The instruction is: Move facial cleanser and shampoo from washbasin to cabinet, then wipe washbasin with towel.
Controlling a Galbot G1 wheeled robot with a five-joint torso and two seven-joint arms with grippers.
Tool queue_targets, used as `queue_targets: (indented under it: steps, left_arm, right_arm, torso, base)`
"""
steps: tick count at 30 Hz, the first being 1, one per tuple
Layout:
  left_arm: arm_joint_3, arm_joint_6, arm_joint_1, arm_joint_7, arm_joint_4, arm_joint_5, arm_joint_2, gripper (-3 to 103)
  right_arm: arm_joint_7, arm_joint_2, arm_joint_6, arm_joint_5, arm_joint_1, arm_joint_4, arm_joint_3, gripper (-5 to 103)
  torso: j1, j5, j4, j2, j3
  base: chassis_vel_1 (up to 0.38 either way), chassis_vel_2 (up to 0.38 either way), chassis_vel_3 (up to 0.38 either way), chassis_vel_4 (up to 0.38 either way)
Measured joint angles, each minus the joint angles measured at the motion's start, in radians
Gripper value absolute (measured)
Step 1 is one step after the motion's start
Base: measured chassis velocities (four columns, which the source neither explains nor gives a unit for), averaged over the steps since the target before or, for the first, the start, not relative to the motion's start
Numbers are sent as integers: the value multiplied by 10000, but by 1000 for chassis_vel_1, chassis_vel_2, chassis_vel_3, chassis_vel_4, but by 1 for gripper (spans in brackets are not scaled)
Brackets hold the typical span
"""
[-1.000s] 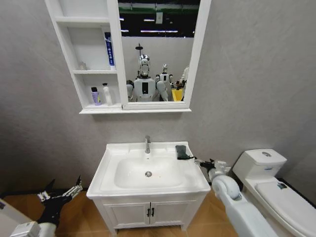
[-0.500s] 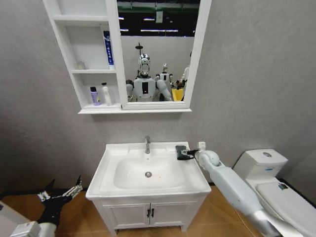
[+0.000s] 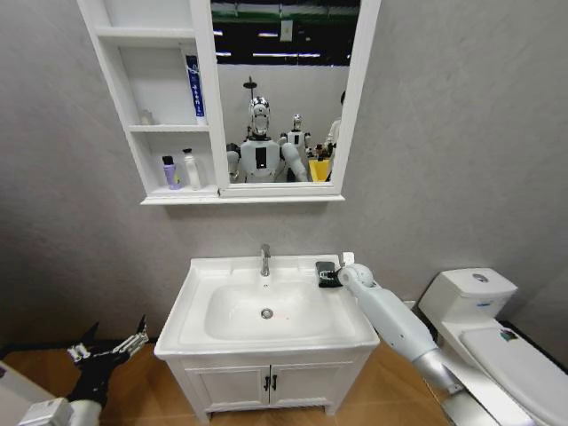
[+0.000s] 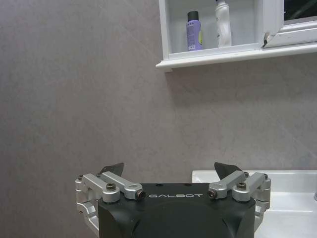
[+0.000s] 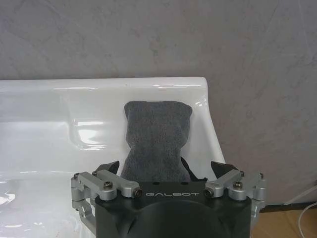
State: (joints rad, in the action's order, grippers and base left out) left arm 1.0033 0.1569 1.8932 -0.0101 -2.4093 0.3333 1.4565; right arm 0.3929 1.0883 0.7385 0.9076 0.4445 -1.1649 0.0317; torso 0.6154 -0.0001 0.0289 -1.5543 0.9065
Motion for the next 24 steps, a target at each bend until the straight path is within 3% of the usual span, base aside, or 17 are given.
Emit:
queue_targets:
  steps: [5, 7, 13, 17, 24]
  left_arm:
    - [0, 0, 0, 0, 0, 0, 0, 100]
    - [0, 0, 0, 0, 0, 0, 0, 100]
    - [0, 0, -1, 0, 0, 0, 0, 100]
    - [0, 0, 0, 0, 0, 0, 0, 100]
    - [0, 0, 0, 0, 0, 1, 0, 100]
  right_arm:
    - [-267, 136, -172, -467, -58, 340, 19, 103]
    - [-378, 172, -259, -645, -111, 526, 17, 97]
    - [-946, 212, -738, -1113, -282, 1139, -17, 95]
    - [-1369, 281, -1017, -1361, -392, 1421, -39, 89]
    - [-1498, 416, -1097, -1410, -400, 1400, 6, 88]
  torso:
    - [0, 0, -2, 0, 0]
    - [0, 1, -2, 0, 0]
    - [0, 0, 0, 0, 0]
    - [0, 0, -2, 0, 0]
    - [0, 0, -2, 0, 0]
  base:
    - [0, 0, 0, 0]
    - [0, 0, 0, 0]
    - [0, 0, 0, 0]
    - [0, 0, 0, 0]
    - [0, 0, 0, 0]
